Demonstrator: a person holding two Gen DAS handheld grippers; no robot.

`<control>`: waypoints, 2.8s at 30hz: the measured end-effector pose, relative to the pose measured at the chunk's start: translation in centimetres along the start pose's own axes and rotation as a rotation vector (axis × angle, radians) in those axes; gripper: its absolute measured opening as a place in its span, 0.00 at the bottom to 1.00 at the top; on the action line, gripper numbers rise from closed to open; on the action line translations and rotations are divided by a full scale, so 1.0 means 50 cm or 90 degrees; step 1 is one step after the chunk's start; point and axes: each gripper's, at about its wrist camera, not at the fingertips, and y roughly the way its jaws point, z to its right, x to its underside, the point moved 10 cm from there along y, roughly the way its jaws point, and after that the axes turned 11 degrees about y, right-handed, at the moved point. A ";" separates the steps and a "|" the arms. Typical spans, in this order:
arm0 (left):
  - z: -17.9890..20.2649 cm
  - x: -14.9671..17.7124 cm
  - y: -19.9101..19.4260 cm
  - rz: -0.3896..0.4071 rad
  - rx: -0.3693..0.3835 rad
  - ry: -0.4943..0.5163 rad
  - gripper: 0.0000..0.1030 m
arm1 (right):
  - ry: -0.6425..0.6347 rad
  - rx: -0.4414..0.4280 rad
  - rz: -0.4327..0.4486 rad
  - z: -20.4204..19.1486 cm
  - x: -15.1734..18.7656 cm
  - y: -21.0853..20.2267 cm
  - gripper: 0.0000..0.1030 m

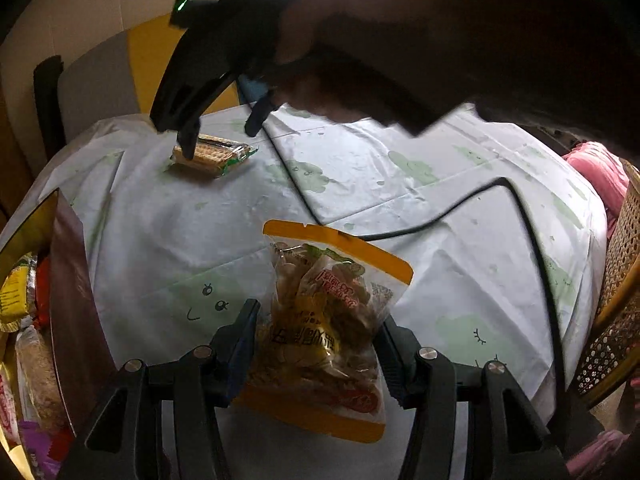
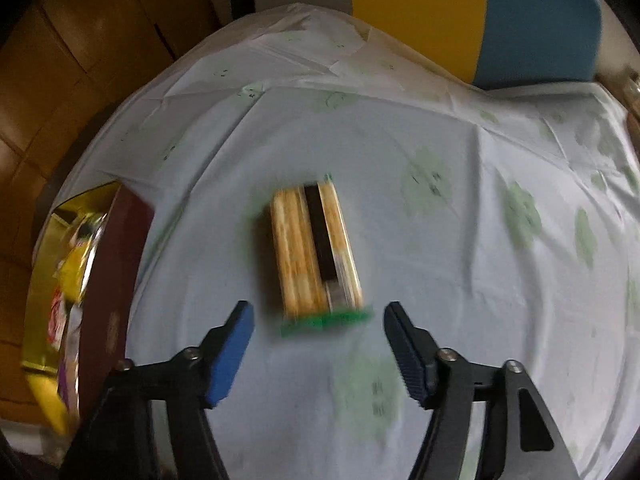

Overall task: Organize snacks
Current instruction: 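Grasp the saltine cracker pack with the right gripper while the left gripper holds the seed bag, then carry the seed bag into the gold tray and open the left gripper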

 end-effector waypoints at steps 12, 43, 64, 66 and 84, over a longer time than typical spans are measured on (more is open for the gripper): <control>-0.007 -0.001 0.005 0.001 0.004 -0.020 0.55 | -0.079 0.074 -0.018 0.013 0.043 0.008 0.47; -0.017 -0.014 0.015 -0.077 -0.019 -0.050 0.54 | -0.008 0.114 -0.037 0.189 0.345 -0.098 0.50; -0.062 -0.054 -0.093 -0.024 -0.041 -0.104 0.54 | -0.044 0.132 -0.025 0.152 0.361 -0.089 0.48; -0.066 -0.054 -0.094 -0.024 -0.042 -0.110 0.54 | -0.046 0.132 -0.025 0.153 0.361 -0.087 0.48; -0.242 0.002 -0.187 0.005 -0.076 -0.267 0.54 | -0.087 0.153 -0.009 0.139 0.372 -0.089 0.47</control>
